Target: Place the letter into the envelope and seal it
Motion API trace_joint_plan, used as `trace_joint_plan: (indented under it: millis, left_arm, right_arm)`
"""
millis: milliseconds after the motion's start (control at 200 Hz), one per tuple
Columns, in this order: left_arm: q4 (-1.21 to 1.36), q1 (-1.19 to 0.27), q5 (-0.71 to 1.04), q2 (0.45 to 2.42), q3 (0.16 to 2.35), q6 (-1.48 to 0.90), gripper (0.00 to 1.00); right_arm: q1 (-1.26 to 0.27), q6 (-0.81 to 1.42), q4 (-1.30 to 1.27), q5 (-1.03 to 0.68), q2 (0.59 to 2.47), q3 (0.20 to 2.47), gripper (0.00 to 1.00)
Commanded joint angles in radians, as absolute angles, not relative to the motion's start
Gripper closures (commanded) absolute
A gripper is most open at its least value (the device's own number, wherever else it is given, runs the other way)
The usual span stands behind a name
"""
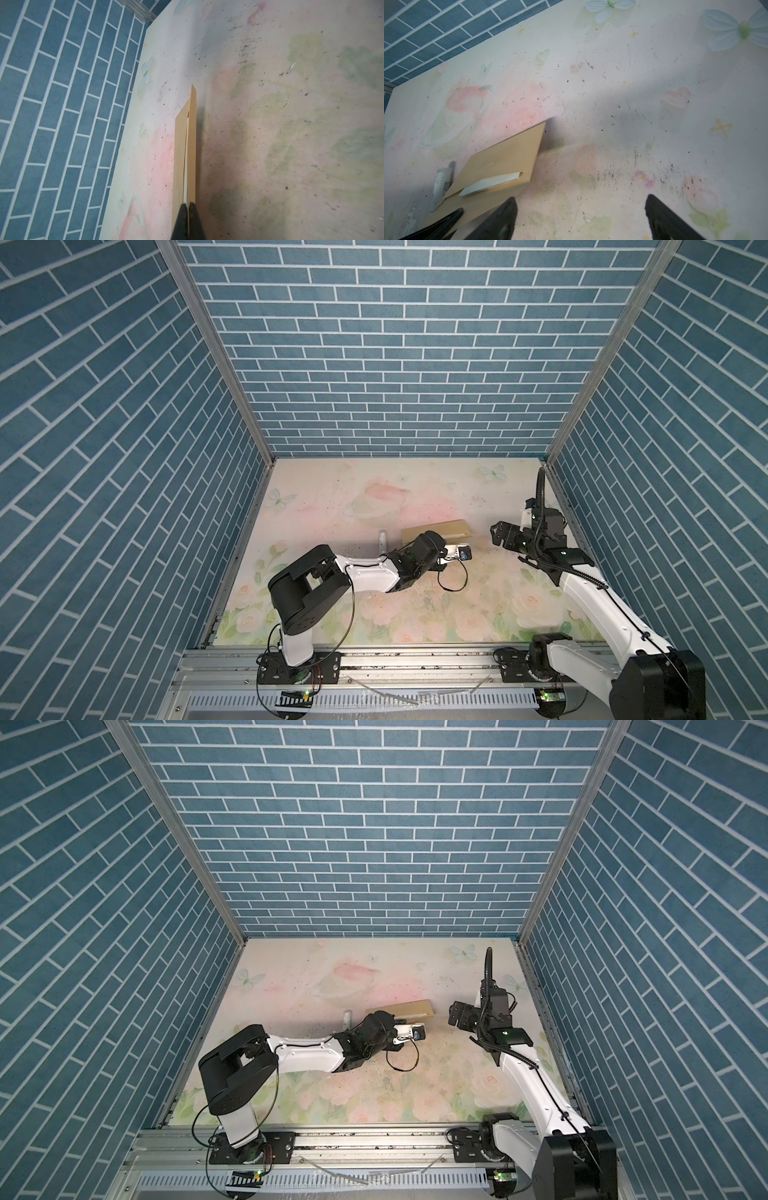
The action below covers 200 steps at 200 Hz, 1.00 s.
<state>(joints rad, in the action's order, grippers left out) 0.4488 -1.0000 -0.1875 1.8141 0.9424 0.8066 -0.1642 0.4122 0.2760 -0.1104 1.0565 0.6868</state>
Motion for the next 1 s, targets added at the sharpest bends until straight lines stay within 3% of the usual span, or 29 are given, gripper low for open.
trace_joint_plan:
  millis: [0,345,445,535,620,820,885,995]
  left_arm:
    - [0.583,-1.005,-0.098,1.835,0.904,0.9,1.0]
    - [0.624,-1.005,-0.035,1.858,0.829,0.911,0.99]
    - [0.601,-1.005,-0.033,1.851,0.818,0.893,0.82]
    - [0.58,-1.005,-0.024,1.84,0.806,0.874,0.74]
    - [0.586,-1.006,-0.035,1.819,0.791,0.846,0.5]
    - [0.551,-1.006,-0.127,1.66,0.79,0.624,0.32]
    - [0.485,-1.005,-0.181,1.585,0.817,0.504,0.1]
    - [0.345,-1.002,-0.296,1.484,0.861,0.362,0.07]
  right_arm:
    - [-0.16,0.402,0.265,-0.174,1.077,0.68,0.05]
    - [-0.16,0.436,0.198,-0.336,1.167,0.678,0.07]
    - [-0.16,0.438,0.195,-0.351,1.182,0.681,0.06]
    - [-0.16,0.437,0.192,-0.36,1.193,0.683,0.06]
    - [-0.16,0.436,0.19,-0.369,1.2,0.687,0.04]
    - [-0.16,0.411,0.179,-0.371,1.184,0.684,0.01]
    - [-0.16,0.404,0.181,-0.356,1.175,0.685,0.01]
    - [-0.16,0.401,0.199,-0.31,1.166,0.691,0.01]
